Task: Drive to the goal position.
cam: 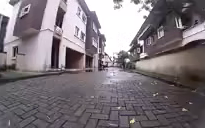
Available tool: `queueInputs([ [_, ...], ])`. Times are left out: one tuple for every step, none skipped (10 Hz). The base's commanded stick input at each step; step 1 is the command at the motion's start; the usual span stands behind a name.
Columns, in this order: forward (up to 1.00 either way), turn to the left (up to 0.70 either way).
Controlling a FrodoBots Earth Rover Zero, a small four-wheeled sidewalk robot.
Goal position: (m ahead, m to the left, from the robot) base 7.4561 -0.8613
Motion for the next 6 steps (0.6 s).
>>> queueInputs([
  [0.70, 0.00],
  [0.70, 0.00],
  [0.70, 0.00],
  [0.70, 0.00],
  [0.70, 0.00],
  [0.70, 0.00],
])
